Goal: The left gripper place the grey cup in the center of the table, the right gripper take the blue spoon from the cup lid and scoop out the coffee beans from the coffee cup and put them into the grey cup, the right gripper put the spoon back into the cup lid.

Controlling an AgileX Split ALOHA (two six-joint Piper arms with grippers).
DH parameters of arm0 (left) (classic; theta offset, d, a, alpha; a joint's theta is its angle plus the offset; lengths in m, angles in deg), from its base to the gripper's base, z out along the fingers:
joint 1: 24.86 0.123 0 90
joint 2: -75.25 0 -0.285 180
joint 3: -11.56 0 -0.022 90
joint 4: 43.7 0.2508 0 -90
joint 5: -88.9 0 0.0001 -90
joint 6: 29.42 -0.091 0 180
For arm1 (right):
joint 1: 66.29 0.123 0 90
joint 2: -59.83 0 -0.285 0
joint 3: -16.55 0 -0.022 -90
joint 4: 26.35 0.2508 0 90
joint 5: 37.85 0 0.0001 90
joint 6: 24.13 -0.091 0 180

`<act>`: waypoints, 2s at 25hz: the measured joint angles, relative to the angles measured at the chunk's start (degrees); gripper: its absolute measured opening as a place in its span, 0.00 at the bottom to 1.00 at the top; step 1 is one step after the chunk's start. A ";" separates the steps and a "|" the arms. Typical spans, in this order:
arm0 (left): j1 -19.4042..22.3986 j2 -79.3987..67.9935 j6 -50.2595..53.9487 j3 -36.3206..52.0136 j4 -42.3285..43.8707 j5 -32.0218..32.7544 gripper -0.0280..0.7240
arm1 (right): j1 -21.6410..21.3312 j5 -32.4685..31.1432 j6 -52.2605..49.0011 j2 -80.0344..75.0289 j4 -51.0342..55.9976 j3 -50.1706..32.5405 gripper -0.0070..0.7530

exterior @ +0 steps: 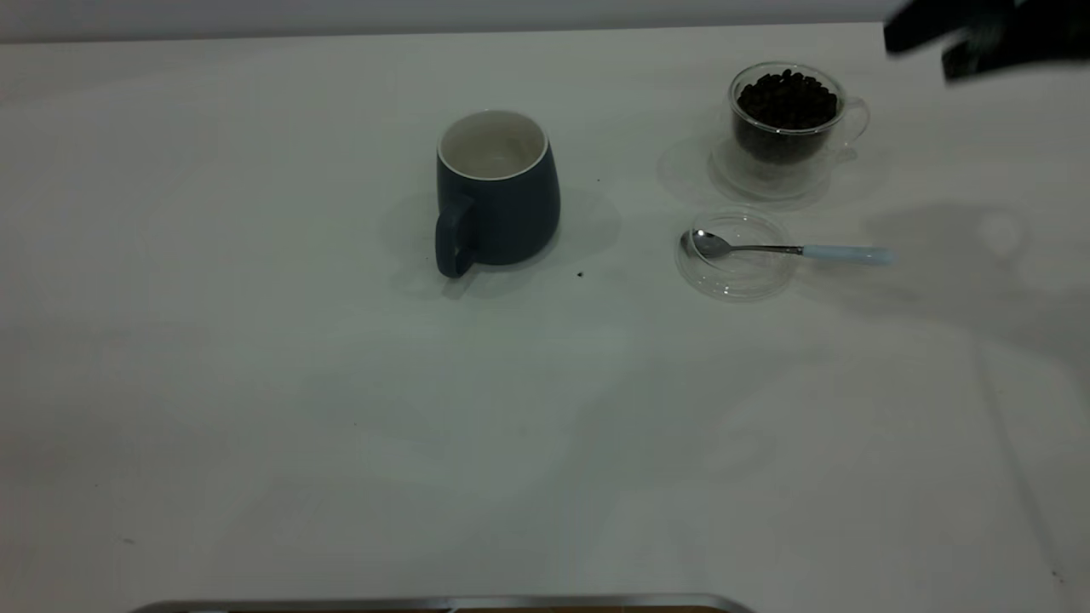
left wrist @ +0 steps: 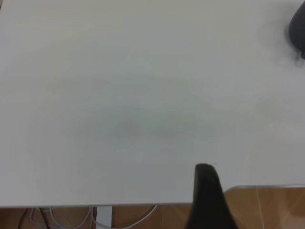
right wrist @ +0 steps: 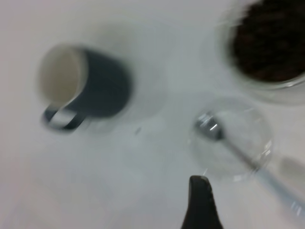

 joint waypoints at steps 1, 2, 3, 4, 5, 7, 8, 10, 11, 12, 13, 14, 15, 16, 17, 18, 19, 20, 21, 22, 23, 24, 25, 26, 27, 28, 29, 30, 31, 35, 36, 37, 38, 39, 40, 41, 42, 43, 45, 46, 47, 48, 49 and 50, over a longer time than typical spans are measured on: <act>0.00 0.00 0.00 0.00 0.00 0.00 0.79 | 1.41 -0.37 -5.08 4.84 -5.24 -1.42 0.78; 0.00 0.00 0.00 0.00 0.00 0.00 0.79 | 2.98 -0.90 -10.76 9.63 -9.74 -2.67 0.78; 0.00 0.00 0.00 0.00 0.00 0.00 0.79 | 4.40 -1.65 -15.90 14.27 -15.52 -4.24 0.78; 0.00 0.00 0.00 0.00 0.00 0.00 0.79 | 5.65 -3.00 -22.31 18.00 -21.51 -5.90 0.78; 0.00 0.00 0.00 0.00 0.00 0.00 0.79 | 6.59 -4.40 -28.87 22.29 -26.57 -7.28 0.78; 0.00 0.00 0.05 0.00 0.00 0.00 0.79 | 8.01 -9.28 -40.76 29.79 -38.41 -10.37 0.78; 0.00 0.00 0.05 0.00 0.00 0.00 0.79 | 8.20 -11.89 -47.02 33.83 -43.93 -11.68 0.78; 0.00 0.00 0.05 0.00 0.00 0.00 0.79 | 8.20 -18.15 -56.56 42.00 -52.59 -13.72 0.78; 0.00 0.00 0.05 0.00 0.00 0.00 0.79 | 8.20 -21.10 -60.27 45.41 -56.51 -14.59 0.78; 0.00 0.00 0.05 0.00 0.00 0.00 0.79 | 8.20 -23.24 -63.17 49.47 -59.04 -15.21 0.78; 0.00 0.00 0.05 0.00 0.00 0.00 0.79 | 8.20 -25.56 -64.94 53.40 -61.11 -15.74 0.78; 0.00 0.00 0.05 0.00 0.00 0.00 0.79 | 8.20 -27.13 -65.79 57.21 -62.28 -16.29 0.78; 0.00 0.00 0.05 0.00 0.00 0.00 0.79 | 8.20 -28.25 -66.42 60.26 -62.81 -16.97 0.78; 0.00 0.00 0.05 0.00 0.00 0.00 0.79 | 8.20 -28.89 -66.73 63.75 -63.05 -17.69 0.78; 0.00 0.00 0.05 0.00 0.00 0.00 0.79 | 8.20 -29.24 -66.84 66.85 -63.23 -18.83 0.78; 0.00 0.00 0.05 0.00 0.00 0.00 0.79 | 8.20 -29.30 -66.98 69.12 -63.27 -20.21 0.78; 0.00 0.00 0.05 0.00 0.00 0.00 0.79 | 8.20 -29.30 -67.06 71.60 -63.27 -21.50 0.78; 0.00 0.00 0.05 0.00 0.00 0.00 0.79 | 8.20 -28.95 -67.16 73.87 -63.34 -23.22 0.78; 0.00 0.00 0.05 0.00 0.00 0.06 0.79 | 8.20 -28.42 -67.24 76.02 -63.48 -25.17 0.78; 0.00 0.00 0.05 0.00 0.00 0.06 0.79 | 8.20 -28.49 -67.24 77.62 -63.70 -26.60 0.78; 0.00 0.00 0.05 0.00 0.00 0.06 0.79 | 8.20 -28.49 -67.24 79.27 -64.02 -27.13 0.78; 0.00 0.00 0.05 0.00 0.00 0.06 0.79 | 8.20 -28.28 -67.24 80.83 -64.26 -27.40 0.78; 0.00 0.00 0.05 0.00 0.00 0.06 0.79 | 8.20 -28.28 -67.28 82.04 -64.52 -27.45 0.78; 0.00 0.00 0.05 0.00 0.00 0.06 0.79 | 8.20 -28.22 -67.28 83.38 -64.72 -27.45 0.78; 0.00 0.00 0.05 0.00 0.00 0.06 0.79 | 8.20 -28.22 -67.28 84.72 -64.81 -27.45 0.78; 0.00 0.00 0.05 0.00 0.00 0.06 0.79 | 8.20 -28.22 -67.28 85.97 -64.87 -27.45 0.78; 0.00 0.00 0.05 0.00 0.00 0.06 0.79 | 8.20 -28.22 -67.28 87.01 -64.86 -27.45 0.78; 0.00 0.00 0.05 0.00 0.00 0.06 0.79 | 8.20 -28.22 -67.28 88.29 -64.92 -27.45 0.78; 0.00 0.00 0.05 0.00 0.00 0.06 0.79 | 8.20 -28.22 -67.28 89.65 -64.92 -27.45 0.78; 0.00 0.00 0.05 0.00 0.00 0.06 0.79 | 7.69 -28.27 -67.28 95.29 -64.92 -27.45 0.78; 0.00 0.00 0.05 0.00 0.00 0.06 0.79 | 6.85 -28.27 -67.28 96.71 -64.92 -27.45 0.78; 0.00 0.00 0.05 0.00 0.00 0.06 0.79 | 5.89 -28.33 -67.28 98.44 -64.92 -27.45 0.78; 0.00 0.00 0.05 0.00 0.00 0.06 0.79 | 4.50 -28.38 -67.28 100.28 -64.92 -27.45 0.78; 0.00 0.00 0.05 0.00 0.00 0.06 0.79 | 3.06 -28.44 -67.28 102.13 -64.92 -27.45 0.78; 0.00 0.00 -0.01 0.00 0.00 0.06 0.79 | 2.06 -28.63 -67.28 103.32 -64.92 -27.45 0.78; 0.00 0.00 -0.01 0.00 0.00 0.06 0.79 | 1.19 -28.69 -67.28 104.15 -64.97 -27.45 0.78; 0.00 0.00 -0.01 0.00 0.00 0.06 0.79 | 0.81 -28.69 -67.28 104.33 -64.97 -27.45 0.78; 0.00 0.00 -0.01 0.00 0.00 0.06 0.79 | 0.69 -28.69 -67.28 104.32 -64.97 -27.45 0.78; 0.00 0.00 -0.01 0.00 0.00 0.06 0.79 | 0.69 -28.69 -67.28 104.32 -64.97 -27.45 0.78; 0.00 0.00 -0.01 0.00 0.00 0.06 0.79 | 0.76 -28.69 -67.28 104.32 -64.97 -27.45 0.78; 0.00 0.00 -0.01 0.00 0.00 0.06 0.79 | 1.11 -28.69 -67.28 104.32 -64.97 -27.45 0.78; 0.00 0.00 -0.01 0.00 0.00 0.06 0.79 | 1.57 -28.69 -67.28 104.32 -64.97 -27.45 0.78; 0.00 0.00 -0.01 0.00 0.00 0.06 0.79 | 2.11 -28.69 -67.28 104.32 -64.97 -27.45 0.78; 0.00 0.00 -0.01 0.00 0.00 0.06 0.79 | 2.52 -28.69 -67.28 104.32 -64.97 -27.45 0.78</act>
